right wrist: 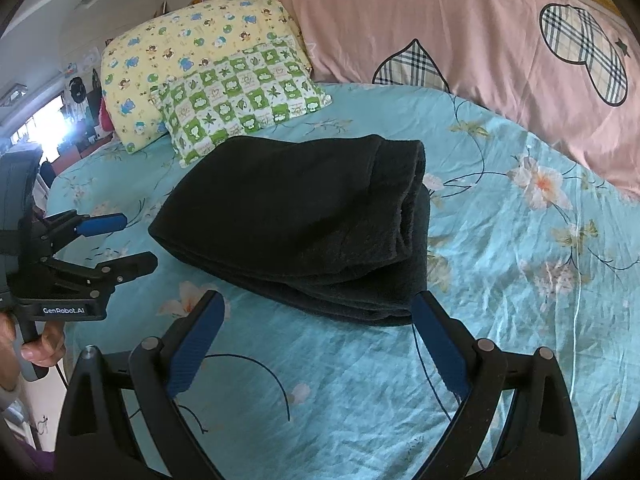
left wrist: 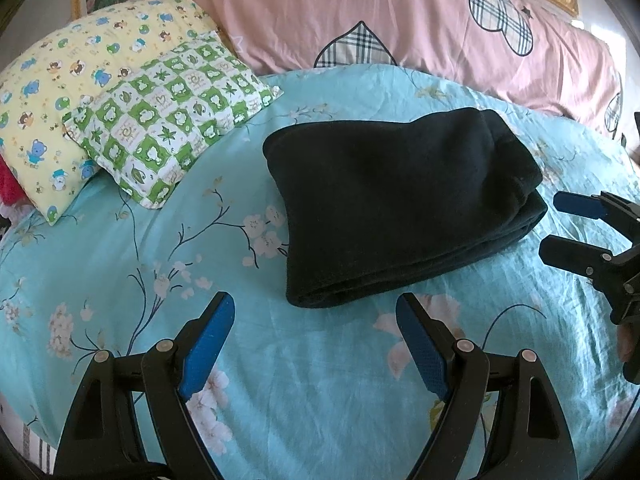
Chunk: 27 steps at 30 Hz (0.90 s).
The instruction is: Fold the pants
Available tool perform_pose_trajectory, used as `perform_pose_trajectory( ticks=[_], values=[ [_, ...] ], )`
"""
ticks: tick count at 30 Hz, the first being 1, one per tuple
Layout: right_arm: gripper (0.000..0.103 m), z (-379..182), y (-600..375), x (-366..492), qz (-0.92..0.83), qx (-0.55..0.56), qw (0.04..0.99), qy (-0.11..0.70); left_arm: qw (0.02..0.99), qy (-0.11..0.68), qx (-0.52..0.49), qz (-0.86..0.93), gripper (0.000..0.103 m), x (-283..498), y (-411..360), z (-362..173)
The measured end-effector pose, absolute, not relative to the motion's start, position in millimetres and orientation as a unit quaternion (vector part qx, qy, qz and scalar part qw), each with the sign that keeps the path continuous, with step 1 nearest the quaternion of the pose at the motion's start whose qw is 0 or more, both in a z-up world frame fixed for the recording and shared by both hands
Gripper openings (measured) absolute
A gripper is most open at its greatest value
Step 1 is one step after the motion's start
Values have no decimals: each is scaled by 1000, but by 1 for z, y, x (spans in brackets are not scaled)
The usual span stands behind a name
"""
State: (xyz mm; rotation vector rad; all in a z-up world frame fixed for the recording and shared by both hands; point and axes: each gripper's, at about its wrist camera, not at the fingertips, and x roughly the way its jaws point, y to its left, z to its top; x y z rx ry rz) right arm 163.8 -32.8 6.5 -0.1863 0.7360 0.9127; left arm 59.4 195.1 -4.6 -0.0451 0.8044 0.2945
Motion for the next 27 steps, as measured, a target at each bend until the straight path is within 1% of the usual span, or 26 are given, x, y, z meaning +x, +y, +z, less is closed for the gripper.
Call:
perform_pose_trajectory(
  ticks=[27],
  values=[
    [95,5,-29,166,433,-86,828,347,908,395,-20,141,83,64,196,-7]
  ],
)
